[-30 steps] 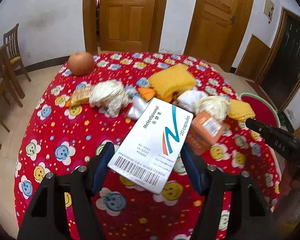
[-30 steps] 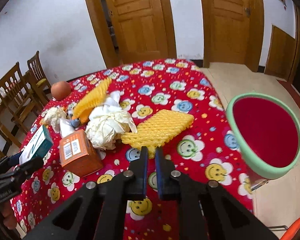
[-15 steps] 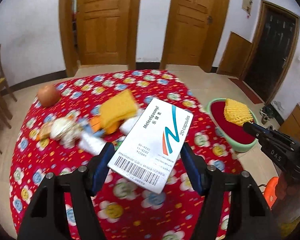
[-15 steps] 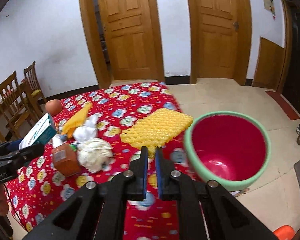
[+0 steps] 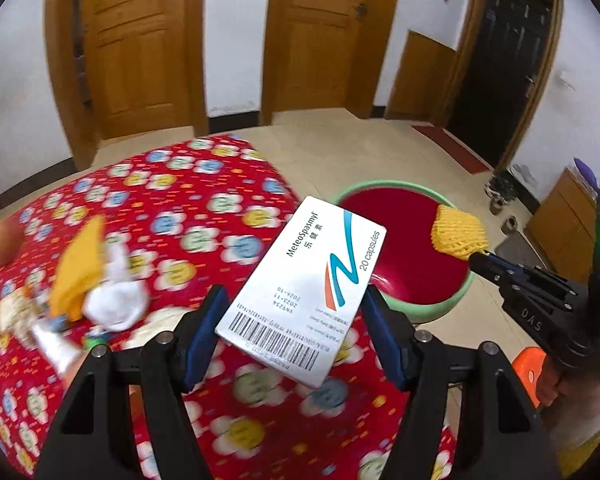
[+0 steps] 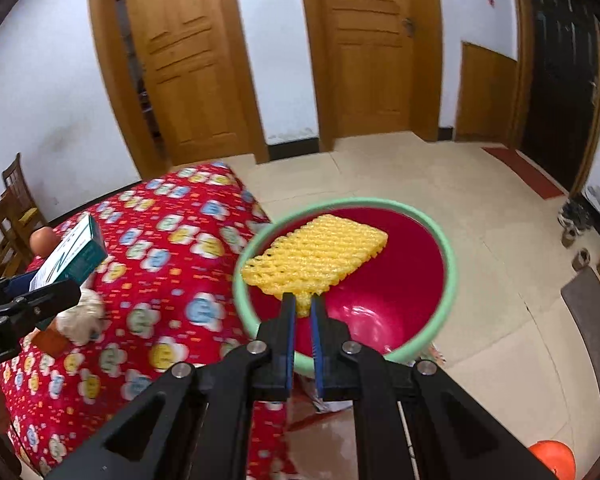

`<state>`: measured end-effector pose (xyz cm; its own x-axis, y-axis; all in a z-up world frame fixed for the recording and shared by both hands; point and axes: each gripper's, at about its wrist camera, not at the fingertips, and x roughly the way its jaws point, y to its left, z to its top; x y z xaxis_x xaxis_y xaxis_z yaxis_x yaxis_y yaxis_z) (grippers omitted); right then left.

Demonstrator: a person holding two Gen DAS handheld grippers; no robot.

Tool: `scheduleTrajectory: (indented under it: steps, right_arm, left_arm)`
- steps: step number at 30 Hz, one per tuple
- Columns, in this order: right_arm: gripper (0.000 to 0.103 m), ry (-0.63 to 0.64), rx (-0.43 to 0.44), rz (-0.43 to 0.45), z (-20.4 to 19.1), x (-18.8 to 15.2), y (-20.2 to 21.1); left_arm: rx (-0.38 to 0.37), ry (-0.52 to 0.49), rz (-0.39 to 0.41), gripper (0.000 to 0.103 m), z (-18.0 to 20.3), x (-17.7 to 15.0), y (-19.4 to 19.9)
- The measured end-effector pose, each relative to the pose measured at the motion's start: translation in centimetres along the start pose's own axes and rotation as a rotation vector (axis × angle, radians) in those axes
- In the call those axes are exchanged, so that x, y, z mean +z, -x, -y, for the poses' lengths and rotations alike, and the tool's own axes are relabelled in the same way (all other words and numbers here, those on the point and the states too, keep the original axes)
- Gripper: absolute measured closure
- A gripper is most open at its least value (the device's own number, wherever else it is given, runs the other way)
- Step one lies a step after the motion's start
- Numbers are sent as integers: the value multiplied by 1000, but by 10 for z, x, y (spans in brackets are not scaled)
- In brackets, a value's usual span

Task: Collect trash
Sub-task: 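Carry both items over the red bucket and open both tools to drop them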

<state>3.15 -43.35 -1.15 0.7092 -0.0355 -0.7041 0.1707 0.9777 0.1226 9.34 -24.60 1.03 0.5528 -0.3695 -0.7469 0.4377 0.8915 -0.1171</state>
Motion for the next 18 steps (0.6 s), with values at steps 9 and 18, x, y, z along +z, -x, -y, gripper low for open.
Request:
scheduleTrajectory:
  steps: [9,18]
  right_arm:
    - [92,-76,-38,-71,49,-7,-33]
    - [62,-129,-36,-79,67,-8,-47]
  left_arm:
    - [-35,-48,-62,35,42,14,-63]
    - [-39,-34,-100,26,54,18,-97]
